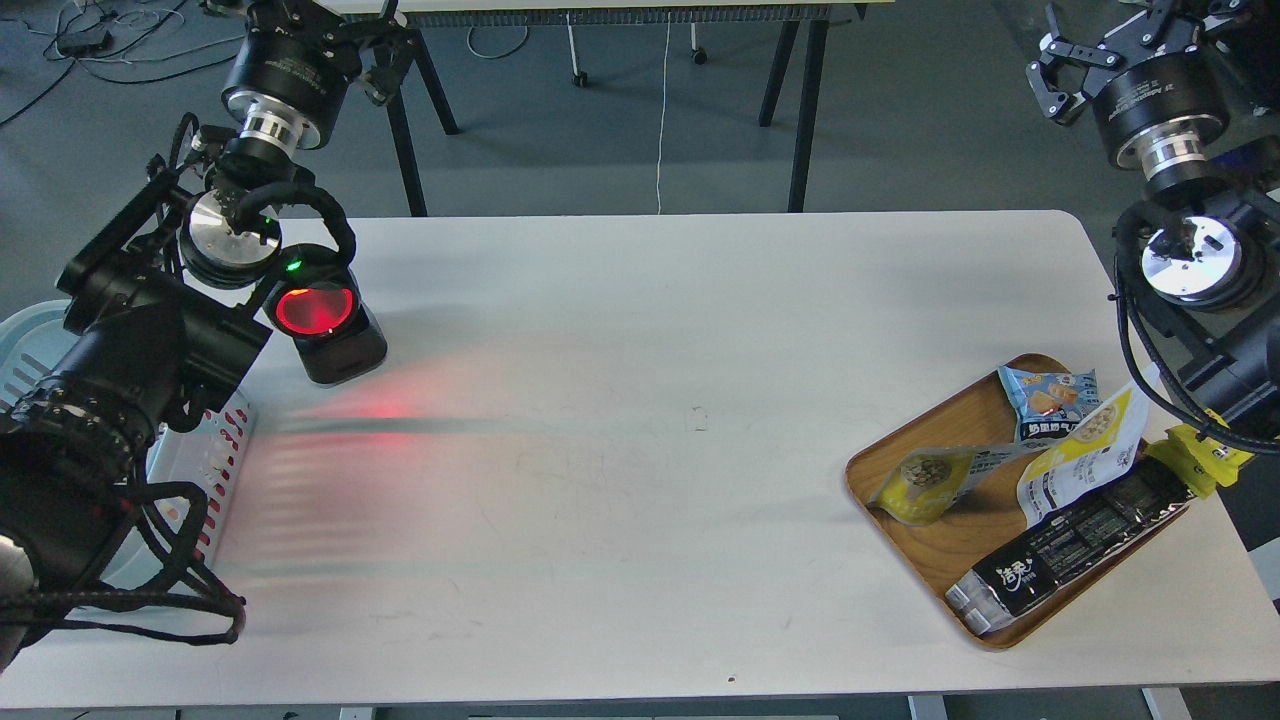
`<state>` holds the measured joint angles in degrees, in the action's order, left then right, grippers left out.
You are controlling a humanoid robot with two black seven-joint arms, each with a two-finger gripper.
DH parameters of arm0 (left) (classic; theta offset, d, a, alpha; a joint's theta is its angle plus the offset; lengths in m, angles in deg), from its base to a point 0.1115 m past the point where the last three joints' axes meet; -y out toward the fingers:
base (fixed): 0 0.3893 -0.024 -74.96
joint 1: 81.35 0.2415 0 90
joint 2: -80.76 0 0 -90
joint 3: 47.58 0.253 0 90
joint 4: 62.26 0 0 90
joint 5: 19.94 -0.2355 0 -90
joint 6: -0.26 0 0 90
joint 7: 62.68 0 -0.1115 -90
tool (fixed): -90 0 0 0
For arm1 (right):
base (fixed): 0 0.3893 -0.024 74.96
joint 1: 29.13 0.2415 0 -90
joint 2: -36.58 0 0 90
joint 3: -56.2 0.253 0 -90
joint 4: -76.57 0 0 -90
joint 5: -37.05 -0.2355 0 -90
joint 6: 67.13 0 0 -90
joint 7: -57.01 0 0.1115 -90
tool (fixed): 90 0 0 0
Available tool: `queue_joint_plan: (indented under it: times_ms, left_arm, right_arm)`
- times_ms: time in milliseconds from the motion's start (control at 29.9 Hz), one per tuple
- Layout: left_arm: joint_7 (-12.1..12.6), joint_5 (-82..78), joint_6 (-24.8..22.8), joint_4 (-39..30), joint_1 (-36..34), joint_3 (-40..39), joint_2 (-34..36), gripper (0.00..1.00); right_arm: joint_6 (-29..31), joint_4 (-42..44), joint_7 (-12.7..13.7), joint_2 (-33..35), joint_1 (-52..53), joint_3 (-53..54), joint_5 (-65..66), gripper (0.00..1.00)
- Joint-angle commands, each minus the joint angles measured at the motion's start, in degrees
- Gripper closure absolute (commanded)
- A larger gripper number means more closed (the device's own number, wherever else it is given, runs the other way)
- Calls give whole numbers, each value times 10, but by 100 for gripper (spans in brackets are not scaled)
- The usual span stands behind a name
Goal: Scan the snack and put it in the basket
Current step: 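Move the right gripper toward the yellow snack pouch on the wooden tray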
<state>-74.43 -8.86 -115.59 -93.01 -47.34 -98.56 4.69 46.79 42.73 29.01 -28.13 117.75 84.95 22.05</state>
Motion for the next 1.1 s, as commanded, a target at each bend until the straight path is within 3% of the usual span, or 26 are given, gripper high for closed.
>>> queue_joint_plan:
  times_ms: [0, 301, 501, 668, 835, 1069]
  left_arm:
    - [3, 0, 1, 0, 0, -8, 0, 0]
    - [3, -3, 1, -1, -3, 0, 4, 0]
    - [5, -3, -2, -8, -1, 0, 14, 0]
    - [4, -3, -3, -10, -1, 0, 29, 0]
    - [3, -3, -7, -11, 0, 0, 40, 0]
    - [1, -3, -8, -11, 0, -1, 39, 0]
  right_arm:
    - [23, 7, 0, 2, -1, -8, 1, 1]
    - [41, -3, 0, 56, 65, -67, 24, 1]
    - [41, -80, 0, 106, 189, -208, 116, 1]
    - [41, -177, 0, 142, 286, -333, 239, 1]
    - [31, -292, 0, 187, 372, -404, 444, 1]
    - [-22, -403, 0, 197, 502, -542, 640, 1]
